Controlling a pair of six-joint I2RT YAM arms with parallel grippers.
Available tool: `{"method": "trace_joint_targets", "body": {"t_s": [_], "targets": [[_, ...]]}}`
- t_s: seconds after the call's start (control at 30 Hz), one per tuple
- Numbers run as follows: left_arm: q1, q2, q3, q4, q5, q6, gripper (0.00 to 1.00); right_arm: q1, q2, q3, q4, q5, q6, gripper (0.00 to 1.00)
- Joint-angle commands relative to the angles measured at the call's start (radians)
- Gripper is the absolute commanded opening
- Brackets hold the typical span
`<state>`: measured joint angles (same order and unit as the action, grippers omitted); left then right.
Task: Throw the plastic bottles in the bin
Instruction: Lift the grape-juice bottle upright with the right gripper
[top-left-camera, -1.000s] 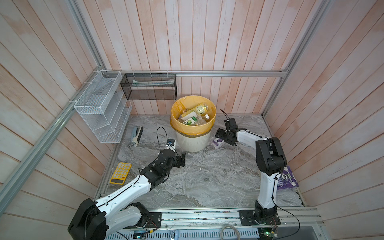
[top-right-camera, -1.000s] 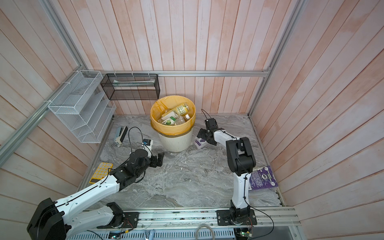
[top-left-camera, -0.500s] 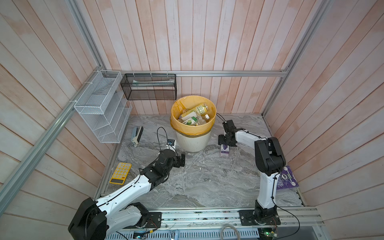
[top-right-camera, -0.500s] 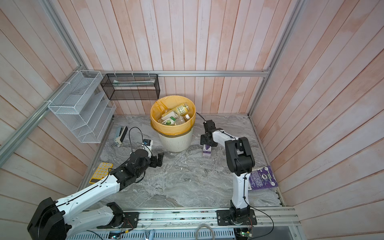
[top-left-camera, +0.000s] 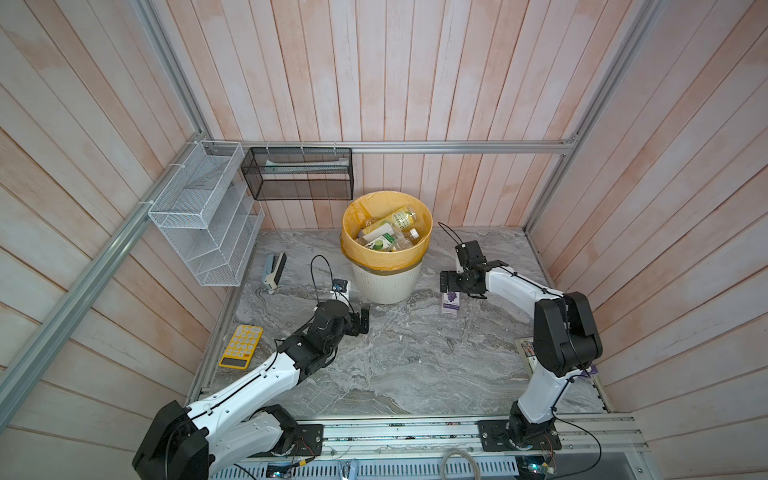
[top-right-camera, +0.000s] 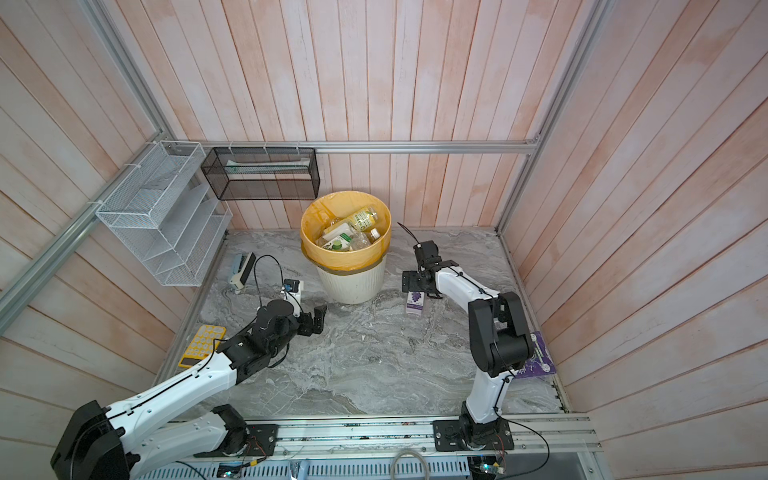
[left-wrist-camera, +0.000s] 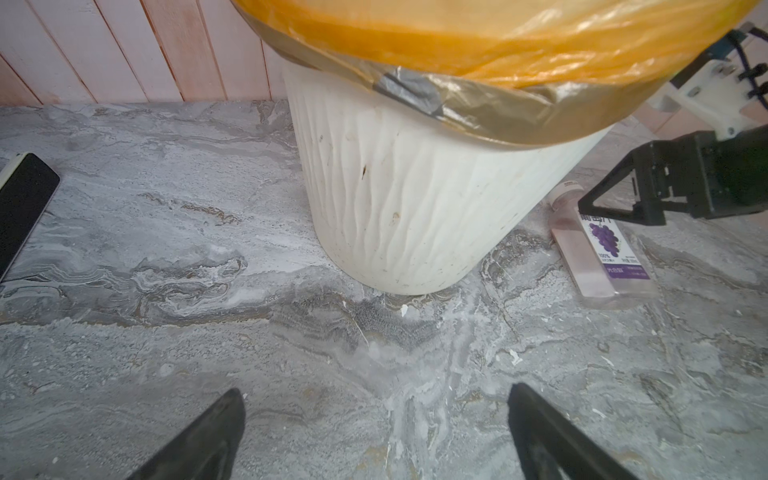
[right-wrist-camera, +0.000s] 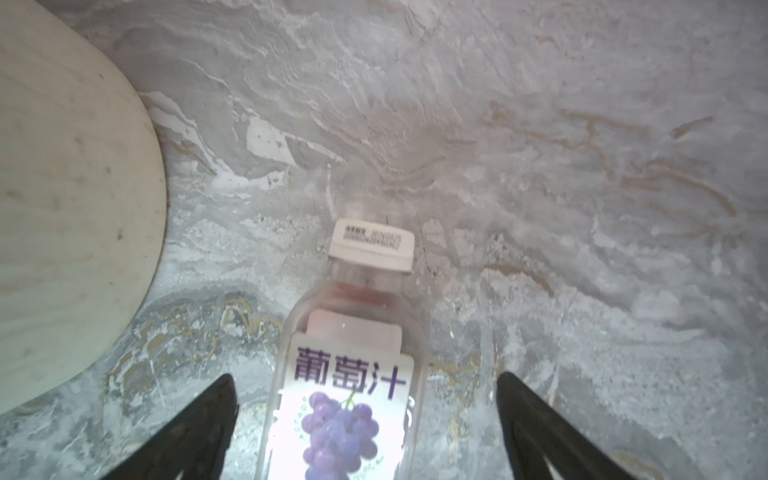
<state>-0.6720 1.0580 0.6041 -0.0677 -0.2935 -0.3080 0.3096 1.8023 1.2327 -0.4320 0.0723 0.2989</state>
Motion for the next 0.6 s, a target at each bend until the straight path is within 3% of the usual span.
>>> {"method": "trace_joint_targets", "body": {"t_s": [0.0, 0.17, 0.33, 0.57], "targets": [[-0.005, -0.023, -0.022, -0.013, -0.001, -0.011, 1.0, 0.002, 0.038, -0.043, -0.004, -0.044, 0.055, 0.93], [-0.005, -0.041, -0.023, -0.035, -0.026, -0.016, 1.0, 0.017, 0.077, -0.023, 0.003, -0.069, 0.076, 0.84], [-0.005, -0.076, -0.047, -0.033, -0.05, -0.055, 0.99, 0.02, 0.0, -0.111, 0.045, -0.068, 0.091, 0.59], [-0.001, -0.106, -0.057, -0.036, -0.086, -0.073, 1.0, 0.013, -0.308, -0.285, 0.134, -0.046, 0.115, 0.57]]}}
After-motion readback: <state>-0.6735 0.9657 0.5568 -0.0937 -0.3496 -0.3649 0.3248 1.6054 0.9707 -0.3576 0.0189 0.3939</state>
